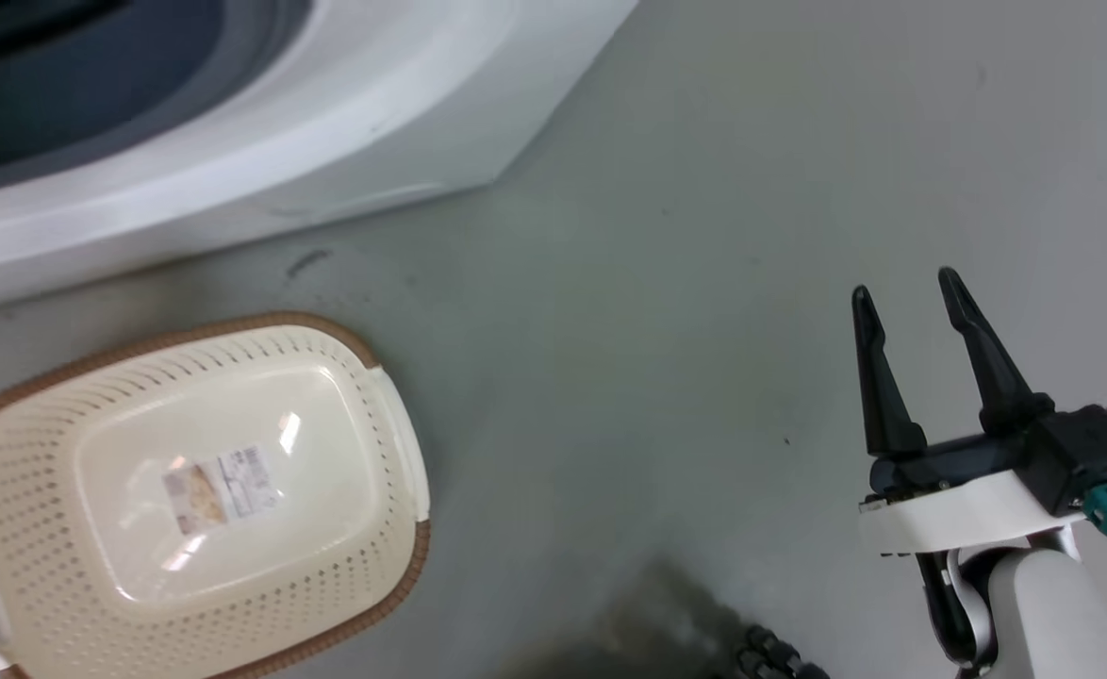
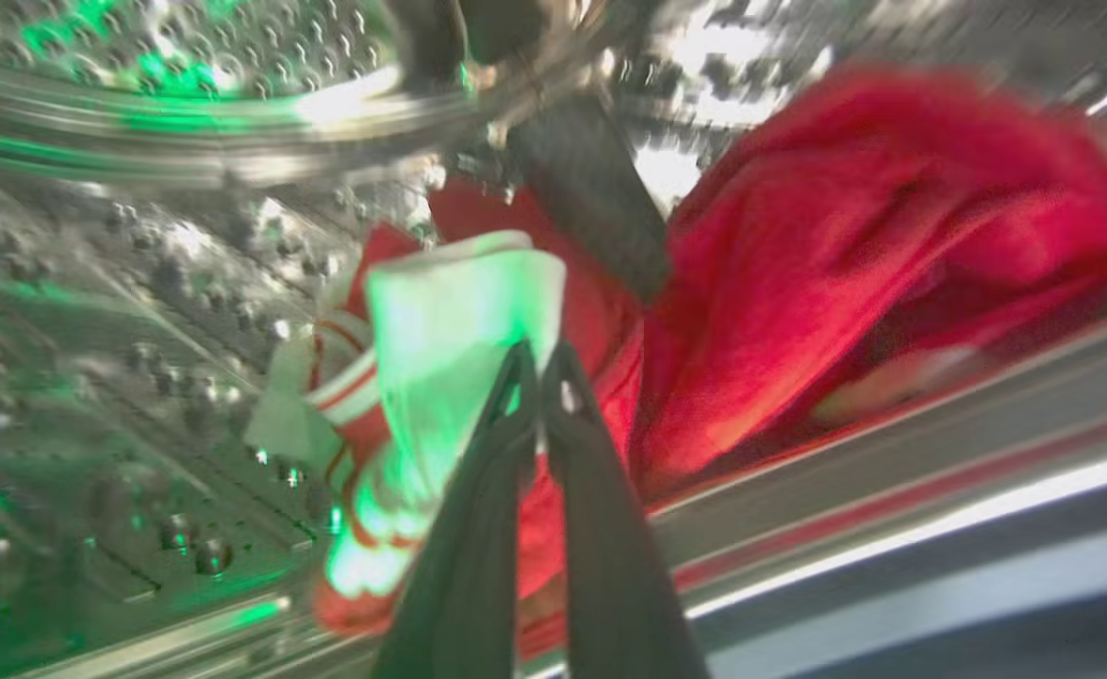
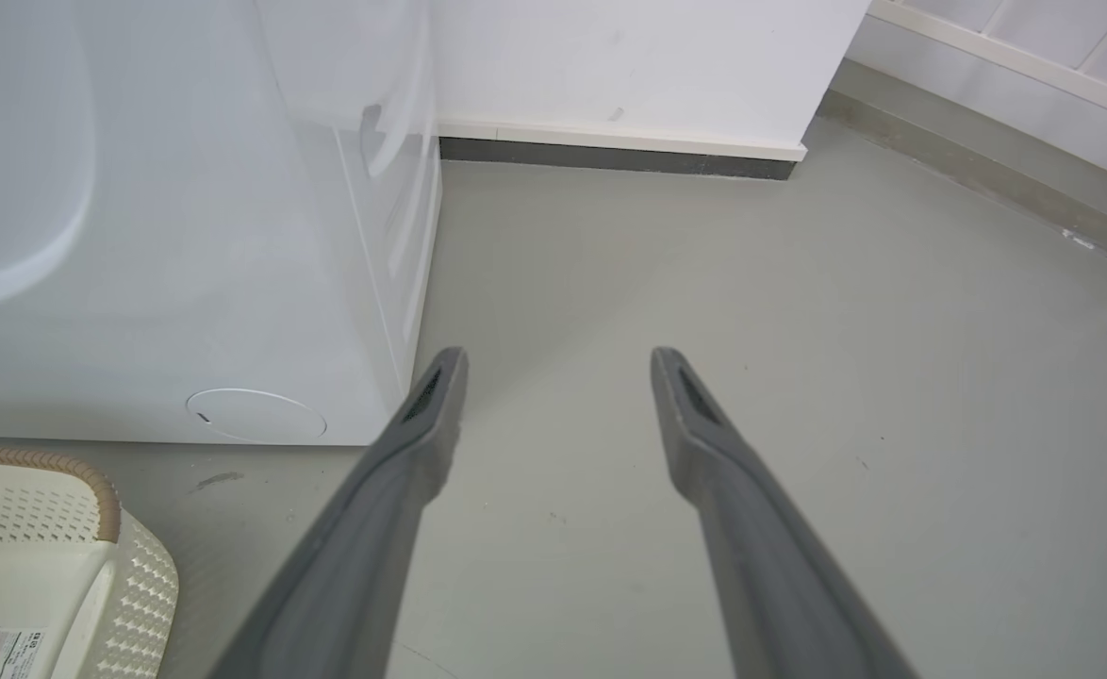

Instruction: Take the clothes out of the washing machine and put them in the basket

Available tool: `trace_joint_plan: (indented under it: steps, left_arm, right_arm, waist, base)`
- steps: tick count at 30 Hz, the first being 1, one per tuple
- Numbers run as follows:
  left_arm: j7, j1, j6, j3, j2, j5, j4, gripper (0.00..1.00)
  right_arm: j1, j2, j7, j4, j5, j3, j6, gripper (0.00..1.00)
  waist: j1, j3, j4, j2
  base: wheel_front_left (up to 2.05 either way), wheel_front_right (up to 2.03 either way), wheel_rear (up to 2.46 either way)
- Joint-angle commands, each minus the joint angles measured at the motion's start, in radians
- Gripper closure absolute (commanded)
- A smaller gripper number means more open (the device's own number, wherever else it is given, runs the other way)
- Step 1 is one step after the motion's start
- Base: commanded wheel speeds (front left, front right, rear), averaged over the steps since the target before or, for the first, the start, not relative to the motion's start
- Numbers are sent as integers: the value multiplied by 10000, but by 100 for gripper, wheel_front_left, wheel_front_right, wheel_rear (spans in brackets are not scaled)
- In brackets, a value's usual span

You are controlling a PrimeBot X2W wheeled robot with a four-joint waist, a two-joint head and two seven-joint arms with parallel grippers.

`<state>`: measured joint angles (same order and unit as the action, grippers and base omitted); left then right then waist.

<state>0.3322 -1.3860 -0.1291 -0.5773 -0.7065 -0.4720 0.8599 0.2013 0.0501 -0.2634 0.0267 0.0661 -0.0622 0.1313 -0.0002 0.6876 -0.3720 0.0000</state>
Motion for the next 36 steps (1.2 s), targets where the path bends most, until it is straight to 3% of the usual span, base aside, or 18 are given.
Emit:
trace_joint_plan:
  steps: [1, 13, 14, 18, 21, 28, 33, 36]
  left_arm:
    - [-594, 393, 51, 67, 236, -108, 92, 100]
    - [-4326, 3326, 465, 111, 1551, -577, 432, 100]
    - [-5138, 4033, 678, 28, 1856, -540, 285, 100]
    - [-5822, 4913, 1124, 107, 2110, -467, -281, 100]
    - [-5971, 5631, 1537, 352, 2209, -379, -1261, 100]
    - [-5993, 7651, 2530, 1683, 2143, 480, -5299, 100]
    - [-5977, 8886, 2823, 2463, 2344, 1033, -7592, 100]
    - [-5976, 9332, 2868, 2707, 2384, 1193, -8237, 100]
  right_arm:
    - [-170, 2, -23, 45, -149, 134, -10, 0]
    - [-1061, 3, -21, 233, -822, 502, -10, 0]
    - [-1261, 0, -21, 295, -941, 568, -10, 0]
    - [-1516, 2, -21, 386, -1111, 635, -10, 0]
    - [-1666, 2, -21, 290, -1325, 674, -10, 0]
    - [-1932, 2, -21, 330, -1488, 799, -10, 0]
    - [-2111, 0, -21, 394, -1548, 833, -10, 0]
    - [-2222, 0, -21, 433, -1538, 838, -10, 0]
  waist:
    - [2, -928, 473, 0]
    - [2, -3403, 1355, 0]
    - [2, -3923, 1597, 0]
    - [2, -4560, 1880, 0]
    - [2, -4921, 2088, 0]
    - [2, -5549, 2601, 0]
    - [2, -5917, 2890, 0]
    - [2, -6055, 2969, 0]
  base:
    - [0, 0, 0]
    - [0, 0, 0]
    - [0, 0, 0]
    - [0, 0, 0]
    - [0, 0, 0]
    - [0, 0, 0]
    - [0, 0, 0]
    - [0, 0, 0]
